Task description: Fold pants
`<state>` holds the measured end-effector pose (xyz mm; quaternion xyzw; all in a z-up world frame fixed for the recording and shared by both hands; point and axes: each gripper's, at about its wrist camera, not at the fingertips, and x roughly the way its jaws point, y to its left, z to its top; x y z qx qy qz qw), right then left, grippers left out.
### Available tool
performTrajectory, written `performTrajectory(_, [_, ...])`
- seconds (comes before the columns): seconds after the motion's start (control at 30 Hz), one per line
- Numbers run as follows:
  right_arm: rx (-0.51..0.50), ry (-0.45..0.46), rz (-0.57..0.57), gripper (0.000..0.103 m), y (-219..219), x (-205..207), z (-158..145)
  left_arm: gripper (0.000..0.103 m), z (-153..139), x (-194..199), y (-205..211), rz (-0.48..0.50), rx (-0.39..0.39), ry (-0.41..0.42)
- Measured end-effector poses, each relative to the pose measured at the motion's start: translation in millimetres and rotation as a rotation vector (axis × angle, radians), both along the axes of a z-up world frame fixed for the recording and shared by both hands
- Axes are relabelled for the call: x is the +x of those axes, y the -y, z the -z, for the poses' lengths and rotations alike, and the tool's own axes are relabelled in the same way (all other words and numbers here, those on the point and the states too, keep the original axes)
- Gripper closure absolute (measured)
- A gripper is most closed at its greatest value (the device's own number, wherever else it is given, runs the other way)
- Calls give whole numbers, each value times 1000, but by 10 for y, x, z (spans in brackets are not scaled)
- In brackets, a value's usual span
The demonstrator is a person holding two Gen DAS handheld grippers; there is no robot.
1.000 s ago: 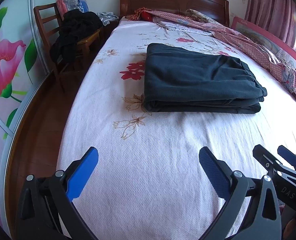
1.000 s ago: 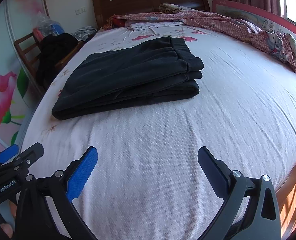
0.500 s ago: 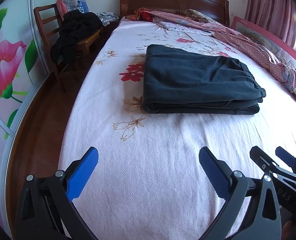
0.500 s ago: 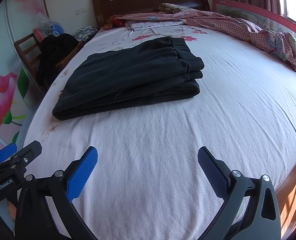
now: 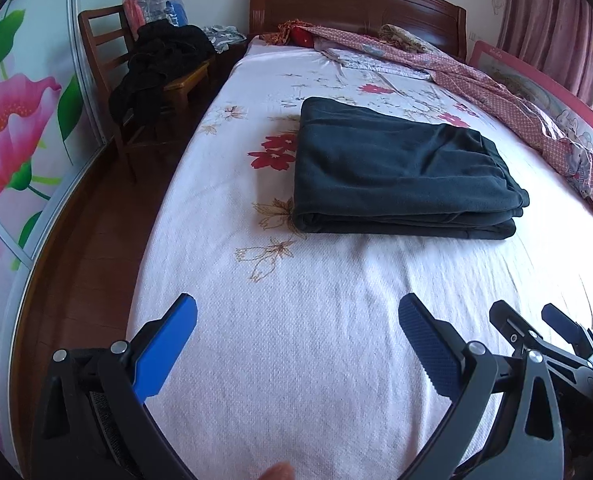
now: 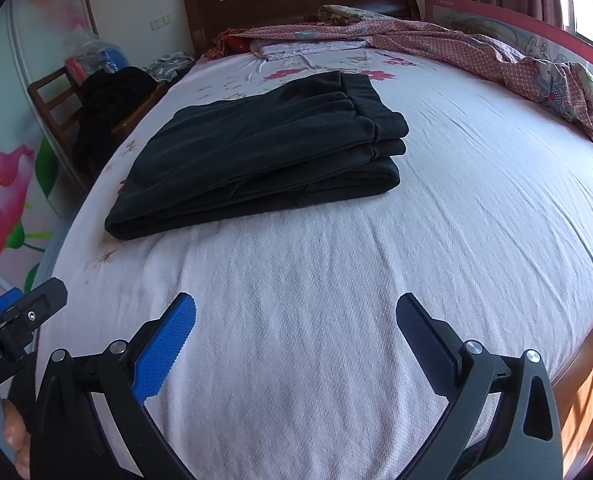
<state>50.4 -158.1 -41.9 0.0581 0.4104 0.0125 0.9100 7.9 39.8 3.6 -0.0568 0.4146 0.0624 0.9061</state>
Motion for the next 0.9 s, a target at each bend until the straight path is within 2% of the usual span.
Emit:
performTrajectory(0.07, [-2, 2, -1, 3, -6, -1, -3, 2, 19, 19, 4, -13, 13, -25])
performTrajectory(0.17, [-2, -2, -1, 3, -12, -2, 9, 2, -6, -1, 14, -15, 34, -13])
performTrajectory(0.3, [2, -11, 2, 3, -5, -3, 31, 2, -24, -14, -35, -26, 5, -6])
performTrajectory(0.43, [7, -13, 2, 3, 2, 2, 37, 2, -48, -41, -54, -39, 20, 21])
performTrajectory(0.6, [11, -6, 4, 3, 20, -4, 21, 2, -39, -7, -116, -59, -2, 6])
performTrajectory(0.73, [20, -7, 9, 3, 41, -8, 21, 2, 17, 41, -171, -59, -28, -42])
performTrajectory(0.8, [20, -7, 10, 3, 48, -8, 23, 2, 51, 54, -187, -87, -4, -62])
performTrajectory(0.9, [17, -7, 13, 3, 54, -5, 23, 2, 104, 88, -243, -100, -31, -91])
